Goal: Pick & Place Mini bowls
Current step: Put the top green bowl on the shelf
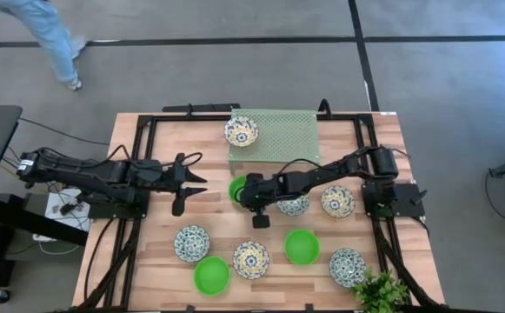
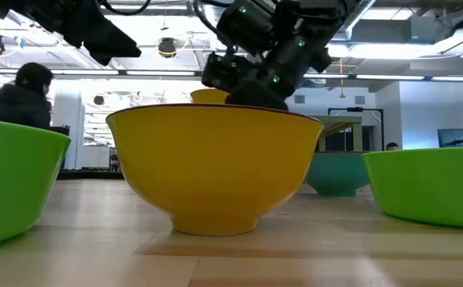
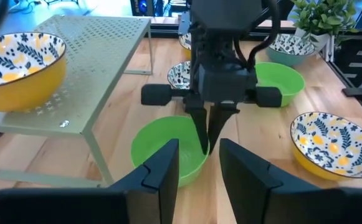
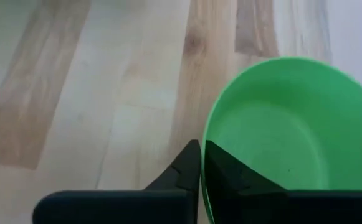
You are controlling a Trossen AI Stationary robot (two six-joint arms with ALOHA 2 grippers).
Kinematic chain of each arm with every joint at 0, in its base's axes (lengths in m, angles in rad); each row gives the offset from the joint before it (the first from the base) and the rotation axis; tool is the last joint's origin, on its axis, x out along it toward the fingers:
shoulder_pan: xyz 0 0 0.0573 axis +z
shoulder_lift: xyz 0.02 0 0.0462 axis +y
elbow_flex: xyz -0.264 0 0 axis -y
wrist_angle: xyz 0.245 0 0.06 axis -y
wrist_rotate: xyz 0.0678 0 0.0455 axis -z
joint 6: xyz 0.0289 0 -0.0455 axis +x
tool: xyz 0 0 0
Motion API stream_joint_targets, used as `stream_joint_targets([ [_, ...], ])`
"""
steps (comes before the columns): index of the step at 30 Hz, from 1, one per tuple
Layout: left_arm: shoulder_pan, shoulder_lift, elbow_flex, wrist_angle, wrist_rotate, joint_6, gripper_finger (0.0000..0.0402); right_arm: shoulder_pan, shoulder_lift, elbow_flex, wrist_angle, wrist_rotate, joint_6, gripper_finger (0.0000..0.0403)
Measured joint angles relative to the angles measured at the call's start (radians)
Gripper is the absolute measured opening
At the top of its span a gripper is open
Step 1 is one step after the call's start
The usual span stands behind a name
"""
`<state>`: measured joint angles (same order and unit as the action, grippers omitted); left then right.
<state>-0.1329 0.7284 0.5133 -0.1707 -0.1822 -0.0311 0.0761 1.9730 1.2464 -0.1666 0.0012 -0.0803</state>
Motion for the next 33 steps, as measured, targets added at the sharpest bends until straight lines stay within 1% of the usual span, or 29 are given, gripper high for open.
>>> stream_joint_targets([
  [2,0.0,0.0,0.0,0.0,0.0,-0.004,0.0117,0.009,-0.019,-0.003,-0.016,-0.001,0.049,0.0013],
  [6,0.0,0.0,-0.003,0.0,0.0,-0.004,0.0117,0.022,-0.1,-0.002,-0.032,-0.021,0.216,0.0005],
  [9,0.0,0.0,-0.003,0.0,0.0,-0.004,0.0117,0.032,-0.182,-0.002,-0.059,-0.057,0.264,0.0008],
  [13,0.0,0.0,-0.003,0.0,0.0,-0.004,0.0117,0.055,-0.318,-0.002,-0.134,-0.053,0.258,0.0003],
  [15,0.0,0.0,-0.003,0.0,0.0,-0.004,0.0117,0.059,-0.387,-0.002,-0.176,-0.032,0.258,0.0004],
  [17,0.0,0.0,-0.003,0.0,0.0,-0.004,0.0117,0.06,-0.447,-0.002,-0.21,0.04,0.255,0.0003],
  [21,0.0,0.0,-0.003,0.005,0.0,0.01,0.0117,0.046,-0.534,-0.002,-0.272,0.22,0.218,0.0002],
  [23,0.0,0.0,-0.003,0.008,0.0,0.023,0.0117,0.022,-0.553,-0.002,-0.317,0.266,0.188,0.0002],
  [24,0.0,0.0,-0.003,0.008,0.0,0.024,0.0117,0.007,-0.558,-0.002,-0.34,0.27,0.169,0.0002],
  [28,0.0,0.0,-0.003,0.009,0.0,0.026,0.0117,-0.065,-0.557,-0.002,-0.403,0.263,0.11,0.0001],
  [33,0.0,0.0,-0.003,0.014,0.0,0.026,0.0117,-0.158,-0.532,-0.002,-0.409,0.262,0.048,0.0001],
])
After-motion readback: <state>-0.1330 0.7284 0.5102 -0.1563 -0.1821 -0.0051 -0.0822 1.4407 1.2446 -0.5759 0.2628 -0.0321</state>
